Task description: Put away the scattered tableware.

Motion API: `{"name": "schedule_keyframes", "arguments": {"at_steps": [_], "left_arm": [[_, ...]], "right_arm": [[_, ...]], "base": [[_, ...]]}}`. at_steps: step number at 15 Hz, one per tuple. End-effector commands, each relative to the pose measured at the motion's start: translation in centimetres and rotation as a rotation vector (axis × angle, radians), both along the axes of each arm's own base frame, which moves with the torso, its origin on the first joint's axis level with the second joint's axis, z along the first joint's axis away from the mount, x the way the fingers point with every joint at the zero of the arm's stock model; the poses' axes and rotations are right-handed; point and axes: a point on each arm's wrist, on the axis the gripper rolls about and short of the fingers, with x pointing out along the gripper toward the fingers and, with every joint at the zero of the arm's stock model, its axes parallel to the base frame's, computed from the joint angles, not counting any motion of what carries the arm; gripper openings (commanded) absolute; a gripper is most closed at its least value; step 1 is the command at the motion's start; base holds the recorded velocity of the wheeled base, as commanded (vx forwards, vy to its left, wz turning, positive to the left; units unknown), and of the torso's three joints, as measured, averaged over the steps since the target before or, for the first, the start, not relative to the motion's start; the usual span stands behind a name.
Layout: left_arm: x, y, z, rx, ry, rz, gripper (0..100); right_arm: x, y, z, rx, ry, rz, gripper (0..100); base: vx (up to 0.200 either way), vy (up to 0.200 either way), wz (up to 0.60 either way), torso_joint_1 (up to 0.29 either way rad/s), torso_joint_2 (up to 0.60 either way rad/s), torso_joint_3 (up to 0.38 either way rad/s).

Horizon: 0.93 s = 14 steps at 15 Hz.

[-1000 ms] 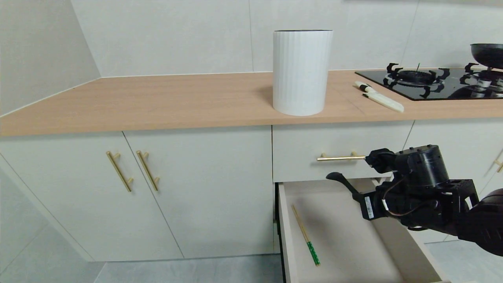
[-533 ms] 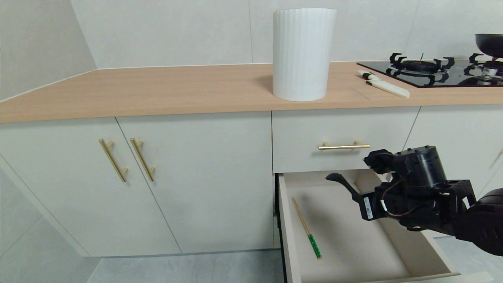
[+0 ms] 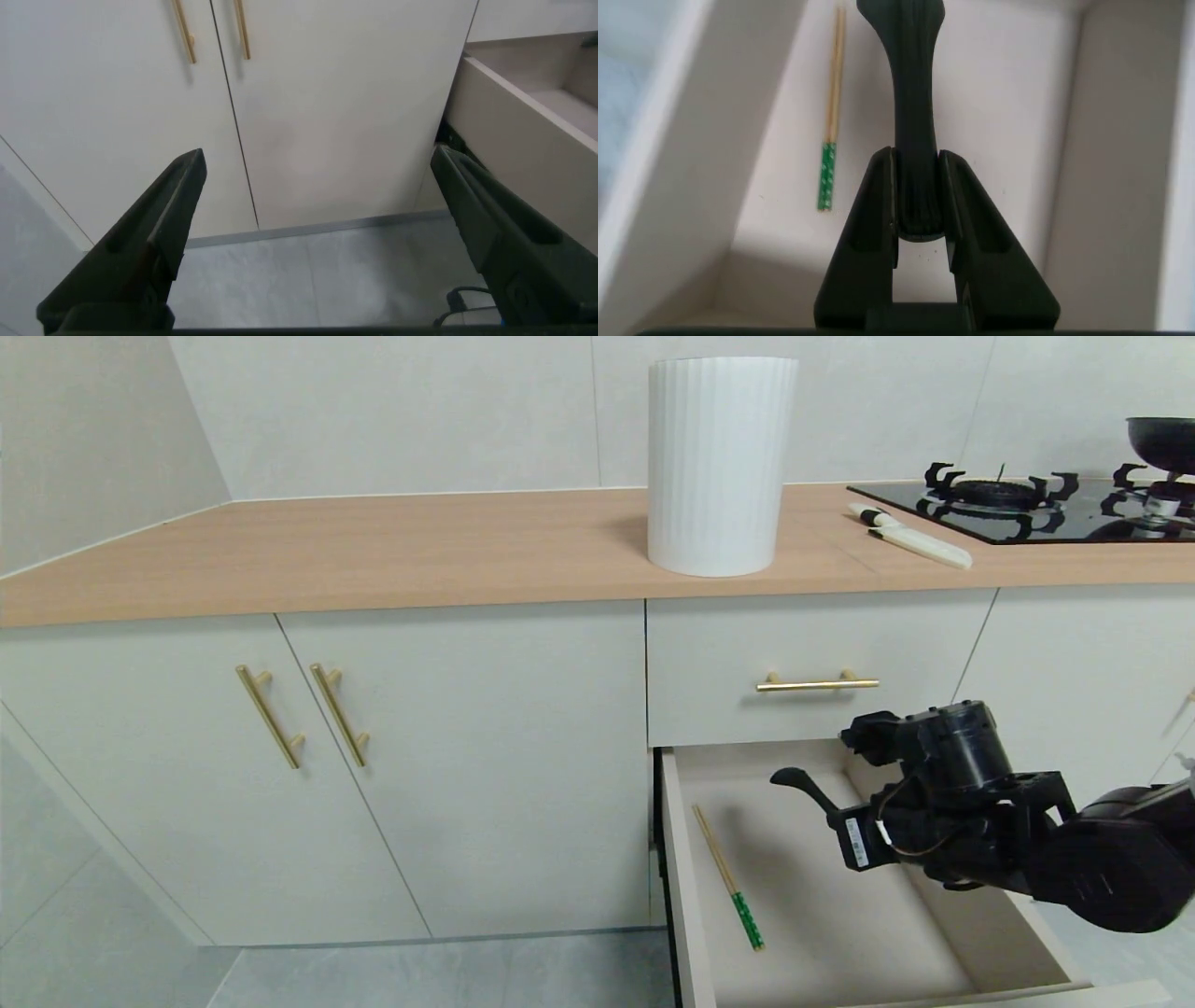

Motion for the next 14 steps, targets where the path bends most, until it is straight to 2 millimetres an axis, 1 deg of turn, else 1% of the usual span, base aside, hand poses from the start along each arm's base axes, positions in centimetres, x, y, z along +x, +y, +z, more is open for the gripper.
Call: {"name": "schedule_keyframes", "arguments": {"at_steps": [1, 5, 8, 11, 12, 14], "left_arm": [[0.0, 0.0, 0.0, 0.000, 0.000, 0.000, 100], [0.0, 0.0, 0.0, 0.000, 0.000, 0.000, 100], [0.0, 0.0, 0.0, 0.000, 0.002, 0.000, 100], [0.0, 0.0, 0.0, 0.000, 0.002, 0.000, 100], [0.0, 0.0, 0.0, 0.000, 0.002, 0.000, 100], [0.0, 0.0, 0.0, 0.000, 0.002, 0.000, 100]], "right_arm": [[2.1, 0.3, -2.8, -0.027, 0.068, -0.023, 0], [5.0, 0.4, -7.6, -0.042, 0.163, -0.100, 0], [6.1, 0.8, -10.3, -0.039, 0.213, -0.130, 0], [6.5, 0.9, -12.4, -0.047, 0.254, -0.145, 0], [6.6, 0.9, -12.7, -0.052, 0.258, -0.151, 0], [6.7, 0.9, -12.8, -0.055, 0.259, -0.153, 0]], "base": [[0.000, 0.000, 0.00, 0.000, 0.00, 0.000], [0.000, 0.000, 0.00, 0.000, 0.00, 0.000], [0.000, 0.000, 0.00, 0.000, 0.00, 0.000], [0.000, 0.000, 0.00, 0.000, 0.00, 0.000], [0.000, 0.000, 0.00, 0.000, 0.00, 0.000], [0.000, 0.000, 0.00, 0.000, 0.00, 0.000]]}}
